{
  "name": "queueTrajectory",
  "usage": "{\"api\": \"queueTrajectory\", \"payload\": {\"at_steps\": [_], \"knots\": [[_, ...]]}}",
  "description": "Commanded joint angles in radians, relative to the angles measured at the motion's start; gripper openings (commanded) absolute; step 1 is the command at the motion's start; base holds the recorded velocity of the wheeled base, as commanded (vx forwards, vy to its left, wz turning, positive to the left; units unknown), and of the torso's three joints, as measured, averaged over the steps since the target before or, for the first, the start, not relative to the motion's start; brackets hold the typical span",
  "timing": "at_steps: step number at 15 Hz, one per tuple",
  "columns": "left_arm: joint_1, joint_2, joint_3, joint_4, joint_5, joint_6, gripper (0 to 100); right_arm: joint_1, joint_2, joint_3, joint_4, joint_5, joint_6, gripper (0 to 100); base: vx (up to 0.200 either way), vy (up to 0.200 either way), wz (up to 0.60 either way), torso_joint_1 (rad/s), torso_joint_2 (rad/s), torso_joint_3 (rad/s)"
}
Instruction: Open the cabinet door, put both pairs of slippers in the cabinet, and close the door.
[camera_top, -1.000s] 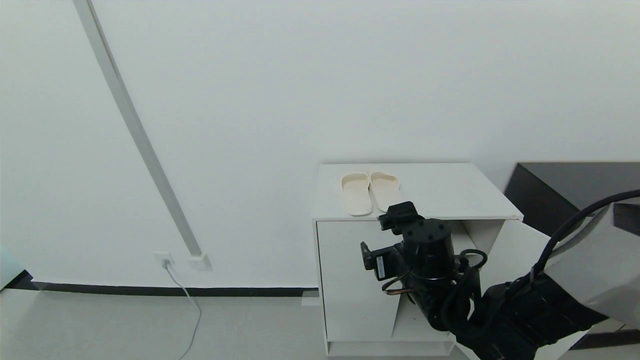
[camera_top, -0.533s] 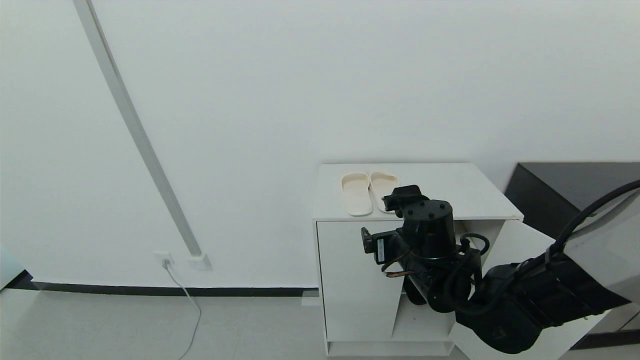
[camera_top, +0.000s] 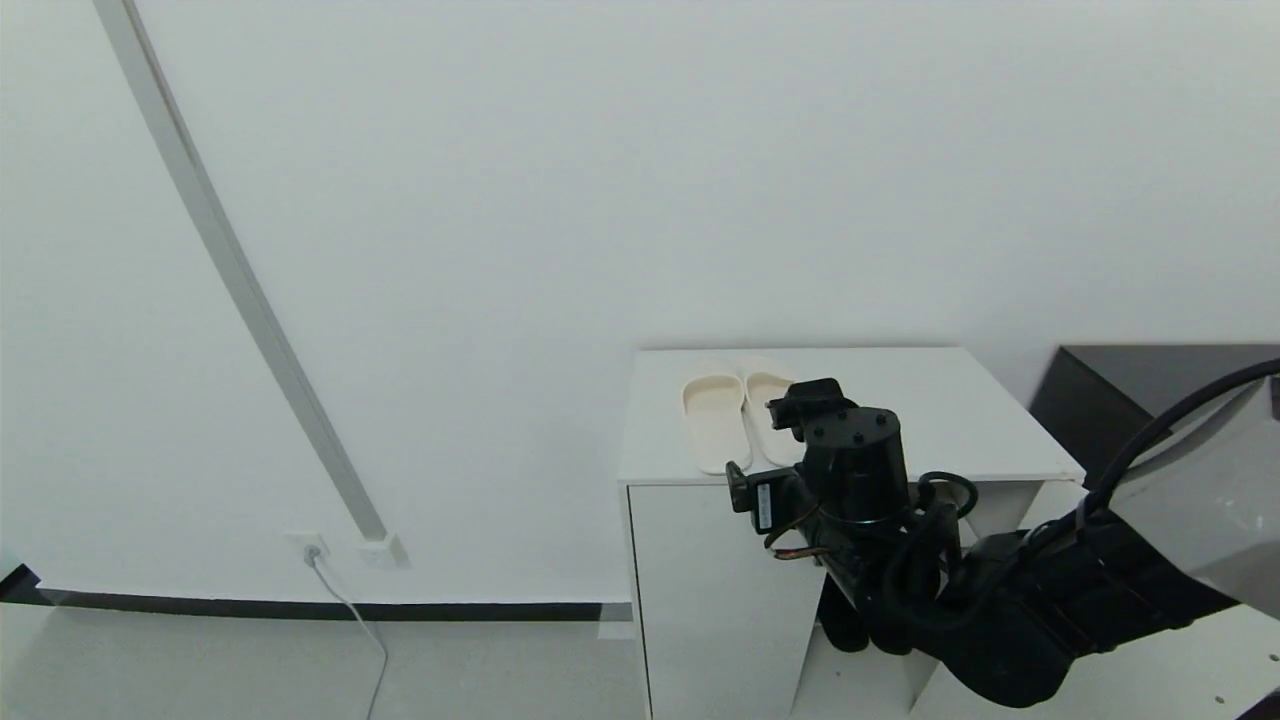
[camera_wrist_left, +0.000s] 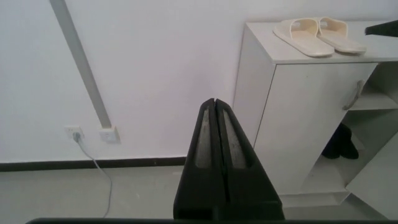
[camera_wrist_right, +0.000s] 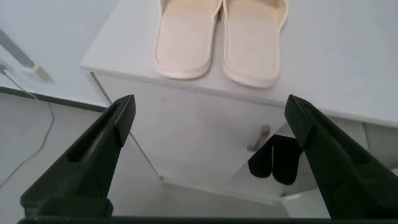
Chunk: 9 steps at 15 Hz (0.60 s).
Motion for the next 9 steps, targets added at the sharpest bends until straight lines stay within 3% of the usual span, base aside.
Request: {"api": "queueTrajectory", "payload": {"at_steps": [1,6,9], "knots": [[0.000,0.000,0.000,0.000,0.000,0.000,0,-0.003,0.040,-0.001,-0.009,0.001,0.001,100,0.200,0.000,0.00,0.007,0.00,0.002],[0.000,0.000,0.000,0.000,0.002,0.000,0,-0.006,0.132,-0.024,-0.081,0.001,0.003,100,0.200,0.000,0.00,0.000,0.00,0.003],[0.000,0.000,0.000,0.000,0.002,-0.002,0,-0.010,0.187,-0.059,-0.139,0.001,0.001,100,0.000,0.000,0.00,0.000,0.00,0.000]]}}
